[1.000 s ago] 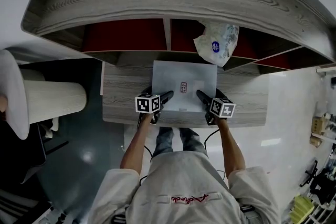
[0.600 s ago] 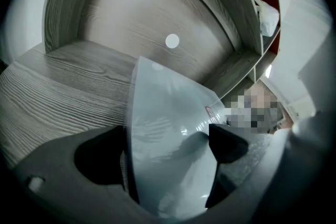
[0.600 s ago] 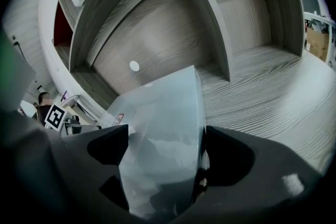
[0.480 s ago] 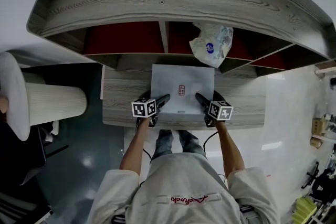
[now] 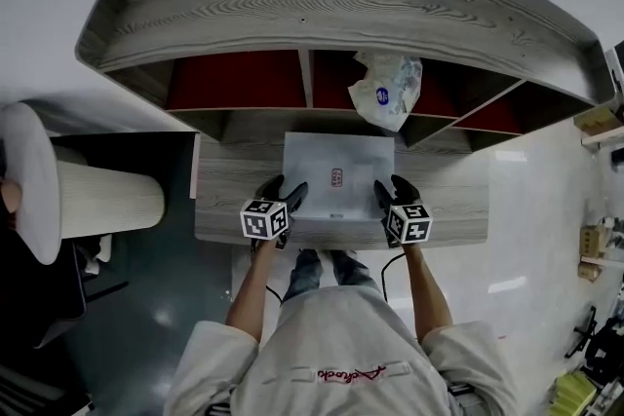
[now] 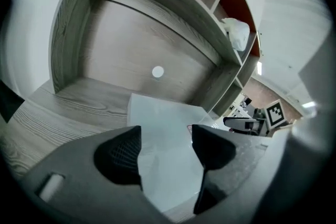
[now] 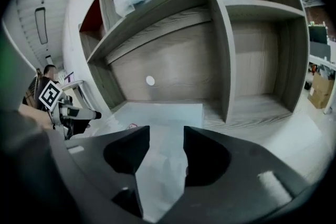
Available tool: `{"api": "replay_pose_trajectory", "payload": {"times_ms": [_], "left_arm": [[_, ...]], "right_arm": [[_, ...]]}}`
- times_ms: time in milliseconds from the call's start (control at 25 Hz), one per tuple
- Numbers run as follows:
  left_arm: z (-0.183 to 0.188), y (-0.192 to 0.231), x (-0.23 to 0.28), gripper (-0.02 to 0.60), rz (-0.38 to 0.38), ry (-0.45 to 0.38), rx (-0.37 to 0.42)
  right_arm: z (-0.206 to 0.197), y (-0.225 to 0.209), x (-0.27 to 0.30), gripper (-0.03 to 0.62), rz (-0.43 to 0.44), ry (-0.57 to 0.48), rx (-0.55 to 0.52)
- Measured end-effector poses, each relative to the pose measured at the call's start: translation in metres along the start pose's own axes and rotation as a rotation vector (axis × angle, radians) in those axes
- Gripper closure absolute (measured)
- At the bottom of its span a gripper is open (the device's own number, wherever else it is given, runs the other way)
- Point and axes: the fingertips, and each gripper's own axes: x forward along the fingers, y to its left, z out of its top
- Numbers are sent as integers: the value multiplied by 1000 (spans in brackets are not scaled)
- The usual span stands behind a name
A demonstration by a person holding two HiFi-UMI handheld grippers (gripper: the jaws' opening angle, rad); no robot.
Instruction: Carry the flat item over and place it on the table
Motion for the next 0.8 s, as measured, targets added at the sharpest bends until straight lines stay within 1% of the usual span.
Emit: {"api": "replay_pose_trajectory", "payload": {"times_ms": [80, 120, 160, 240, 280, 360, 400, 480, 640, 800], "left_arm": [[3, -8, -1, 333, -14, -6, 14], [5, -10, -1, 372, -13, -9, 27], [7, -12, -2, 417, -8, -14, 39], [11, -14, -5, 469, 8, -30, 56], [15, -16, -7, 488, 13, -42, 63], [22, -21, -10, 547, 18, -64, 84], [25, -24, -12, 565, 19, -72, 98], [30, -30, -15, 581, 15, -84, 122], [48, -45, -21, 581, -3, -111, 189], [78, -64, -33, 581, -17, -176, 251]], "right_arm": [[5, 5, -3, 429, -7, -7, -35], [7, 8, -4, 464, -9, -11, -45], [10, 11, -6, 484, -10, -13, -51], [15, 16, -9, 542, -16, -18, -59], [17, 16, -10, 559, -20, -24, -60], [22, 17, -13, 585, -22, -44, -53], [24, 18, -16, 591, -21, -56, -48], [31, 22, -23, 591, -19, -78, -46], [52, 33, -39, 590, -26, -128, -84], [78, 44, -57, 589, -23, -210, -108]]}}
